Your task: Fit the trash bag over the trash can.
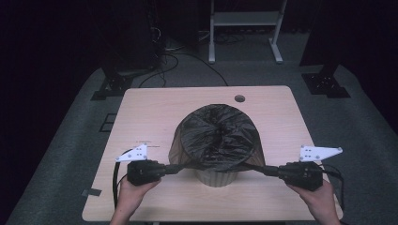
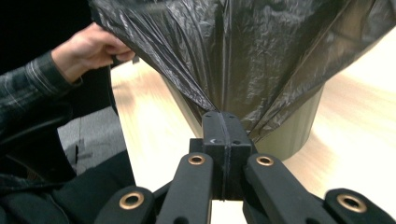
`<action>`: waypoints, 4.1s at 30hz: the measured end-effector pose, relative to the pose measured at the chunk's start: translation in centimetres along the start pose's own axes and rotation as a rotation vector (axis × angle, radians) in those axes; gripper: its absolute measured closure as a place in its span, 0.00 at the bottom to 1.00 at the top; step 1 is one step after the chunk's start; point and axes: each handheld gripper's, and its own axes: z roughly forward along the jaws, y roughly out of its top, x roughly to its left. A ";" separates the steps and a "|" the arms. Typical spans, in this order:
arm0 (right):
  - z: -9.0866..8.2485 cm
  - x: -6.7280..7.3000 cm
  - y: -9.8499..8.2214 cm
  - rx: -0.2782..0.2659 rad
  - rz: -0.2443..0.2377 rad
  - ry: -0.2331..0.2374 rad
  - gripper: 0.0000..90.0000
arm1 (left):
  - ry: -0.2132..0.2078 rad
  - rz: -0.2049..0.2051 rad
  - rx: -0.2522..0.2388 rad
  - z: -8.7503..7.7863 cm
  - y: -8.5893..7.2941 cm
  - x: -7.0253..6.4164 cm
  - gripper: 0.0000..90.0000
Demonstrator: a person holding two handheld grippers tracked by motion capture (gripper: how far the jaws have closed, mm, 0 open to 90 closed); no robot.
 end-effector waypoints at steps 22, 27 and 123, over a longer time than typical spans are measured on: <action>-0.4 -1.7 -1.4 0.031 0.048 -0.038 0.79 | 0.021 -0.076 -0.011 -0.5 -1.8 1.9 0.96; -2.5 -1.1 0.7 -0.090 -0.023 -0.091 0.57 | 0.032 -0.059 -0.018 -1.4 -1.2 1.9 0.62; -1.2 -4.8 10.0 -0.152 -0.078 -0.133 0.55 | 0.050 0.177 -0.016 0.2 5.9 2.7 0.28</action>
